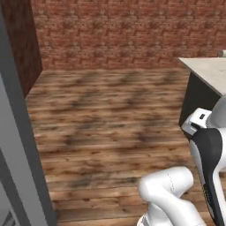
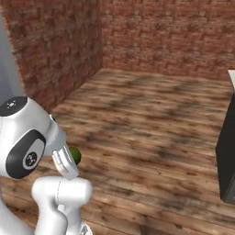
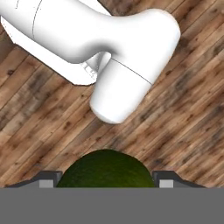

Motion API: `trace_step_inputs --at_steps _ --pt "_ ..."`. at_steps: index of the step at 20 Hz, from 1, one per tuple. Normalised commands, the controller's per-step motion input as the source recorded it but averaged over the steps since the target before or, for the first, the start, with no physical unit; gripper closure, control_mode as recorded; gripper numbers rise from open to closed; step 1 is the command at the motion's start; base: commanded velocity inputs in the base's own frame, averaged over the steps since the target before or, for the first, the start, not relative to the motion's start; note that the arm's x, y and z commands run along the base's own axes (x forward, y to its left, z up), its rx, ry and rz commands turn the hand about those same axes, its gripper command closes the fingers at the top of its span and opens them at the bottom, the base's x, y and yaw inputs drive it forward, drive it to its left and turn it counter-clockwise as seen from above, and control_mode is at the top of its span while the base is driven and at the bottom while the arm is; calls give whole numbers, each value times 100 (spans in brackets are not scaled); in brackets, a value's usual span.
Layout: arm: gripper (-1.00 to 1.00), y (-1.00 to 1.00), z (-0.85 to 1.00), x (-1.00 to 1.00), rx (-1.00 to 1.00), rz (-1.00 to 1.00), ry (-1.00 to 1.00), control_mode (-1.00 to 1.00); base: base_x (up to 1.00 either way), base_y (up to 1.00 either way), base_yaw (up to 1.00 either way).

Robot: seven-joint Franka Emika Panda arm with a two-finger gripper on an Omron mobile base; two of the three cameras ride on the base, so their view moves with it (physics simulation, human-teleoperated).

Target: Place the cold items (mushroom and lime) from the fridge in one tupperware on the dining counter. Place the warm items (kebab skewer and hot dog) in the stove area in another tupperware.

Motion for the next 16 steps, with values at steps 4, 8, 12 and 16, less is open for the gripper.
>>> trace_step_inputs --at_steps 4,8,12,16 --pt "100 0 0 0 0 0 0 100 100 1 -39" --pt "100 0 0 0 0 0 0 100 100 18 -41" --pt "100 0 0 0 0 0 0 100 100 31 -40" --pt "100 0 0 0 0 0 0 100 100 45 -41"
